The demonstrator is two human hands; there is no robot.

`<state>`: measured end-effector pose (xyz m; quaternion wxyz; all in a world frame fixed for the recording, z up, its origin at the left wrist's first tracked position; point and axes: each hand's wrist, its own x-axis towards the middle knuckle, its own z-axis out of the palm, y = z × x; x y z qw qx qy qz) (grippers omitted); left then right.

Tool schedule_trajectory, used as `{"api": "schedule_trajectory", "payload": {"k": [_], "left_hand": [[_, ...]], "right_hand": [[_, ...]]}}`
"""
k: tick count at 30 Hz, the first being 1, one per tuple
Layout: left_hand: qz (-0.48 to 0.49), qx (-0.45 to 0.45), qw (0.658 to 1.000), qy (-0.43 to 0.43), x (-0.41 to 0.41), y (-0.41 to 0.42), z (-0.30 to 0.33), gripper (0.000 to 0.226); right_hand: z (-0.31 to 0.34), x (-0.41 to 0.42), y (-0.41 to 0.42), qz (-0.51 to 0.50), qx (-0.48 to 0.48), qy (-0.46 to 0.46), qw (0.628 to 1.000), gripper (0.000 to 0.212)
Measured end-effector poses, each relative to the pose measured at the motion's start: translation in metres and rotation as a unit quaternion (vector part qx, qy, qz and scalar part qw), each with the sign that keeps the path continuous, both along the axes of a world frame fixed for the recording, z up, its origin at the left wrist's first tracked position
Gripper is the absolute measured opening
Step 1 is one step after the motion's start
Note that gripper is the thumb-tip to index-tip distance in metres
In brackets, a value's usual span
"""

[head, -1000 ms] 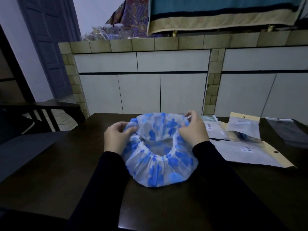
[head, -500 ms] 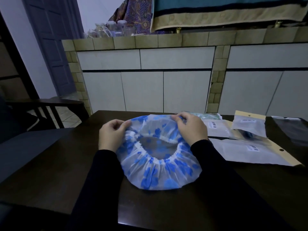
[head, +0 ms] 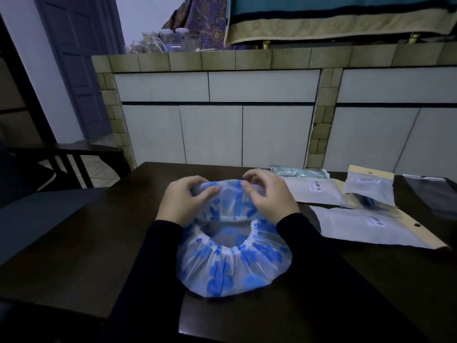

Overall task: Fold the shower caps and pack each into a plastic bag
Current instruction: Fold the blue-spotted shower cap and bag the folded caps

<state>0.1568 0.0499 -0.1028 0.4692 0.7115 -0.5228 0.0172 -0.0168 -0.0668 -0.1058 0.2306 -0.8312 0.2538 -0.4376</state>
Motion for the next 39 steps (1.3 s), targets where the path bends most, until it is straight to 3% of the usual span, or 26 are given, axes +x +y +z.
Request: {"api": "schedule_trajectory", "payload": {"k": [2, 5, 8, 10, 12, 15, 17, 19, 20, 22, 24, 27, 31, 34, 36, 39], "left_hand": [[0.050, -0.039, 0.997, 0.033, 0.006, 0.002, -0.001, 0.019], [0.150, -0.050, 0.985, 0.069, 0.014, 0.003, -0.002, 0.025], [0.176, -0.054, 0.979, 0.092, 0.017, 0.001, -0.006, 0.031], [0.166, -0.069, 0.977, 0.111, 0.018, -0.001, -0.007, 0.033], [0.173, -0.073, 0.976, 0.115, 0.018, -0.004, -0.008, 0.034], [0.242, -0.053, 0.968, 0.042, 0.021, -0.006, -0.005, 0.049], [0.250, -0.083, 0.964, -0.037, 0.014, -0.002, 0.001, 0.041], [0.204, -0.076, 0.970, -0.107, 0.001, 0.002, 0.003, 0.049], [0.173, -0.028, 0.975, -0.134, -0.008, 0.004, -0.001, 0.059], [0.116, 0.161, 0.968, -0.153, -0.022, 0.009, -0.017, 0.077], [0.087, 0.364, 0.918, -0.128, -0.025, 0.016, -0.029, 0.092], [0.085, 0.446, 0.886, -0.097, -0.018, 0.023, -0.028, 0.103], [0.043, 0.485, 0.866, -0.114, -0.013, 0.027, -0.009, 0.075], [0.114, 0.484, 0.866, -0.055, -0.005, 0.028, 0.010, 0.076], [0.158, 0.451, 0.874, -0.090, -0.003, 0.025, 0.017, 0.059], [0.226, 0.353, 0.893, -0.163, -0.004, 0.021, 0.011, 0.044]], "right_hand": [[-0.001, -0.003, -0.005, -0.035, 0.043, 0.005, 0.998, 0.013], [-0.001, -0.001, -0.005, -0.070, 0.094, -0.029, 0.993, 0.020], [-0.004, 0.002, -0.004, -0.091, 0.103, -0.052, 0.989, 0.023], [-0.005, 0.004, -0.006, -0.123, 0.078, -0.022, 0.989, 0.023], [-0.004, 0.005, -0.004, -0.194, -0.016, 0.042, 0.980, 0.023], [0.003, 0.009, 0.013, -0.165, -0.133, 0.085, 0.974, 0.023], [0.005, 0.012, 0.028, -0.110, -0.135, 0.141, 0.975, 0.025], [-0.004, 0.015, 0.035, -0.084, -0.098, 0.235, 0.963, 0.035], [-0.010, 0.016, 0.036, -0.073, -0.067, 0.296, 0.950, 0.043], [-0.022, 0.017, 0.035, -0.033, 0.006, 0.415, 0.909, 0.061], [-0.029, 0.020, 0.031, -0.008, 0.049, 0.478, 0.877, 0.070], [-0.029, 0.021, 0.027, 0.009, 0.049, 0.479, 0.876, 0.074], [-0.020, 0.016, 0.031, -0.005, -0.029, 0.355, 0.934, 0.059], [-0.008, 0.024, 0.047, -0.106, -0.090, 0.292, 0.946, 0.048], [-0.009, 0.031, 0.057, -0.098, -0.018, 0.325, 0.941, 0.053], [-0.024, 0.034, 0.056, -0.028, 0.062, 0.435, 0.898, 0.069]]}}
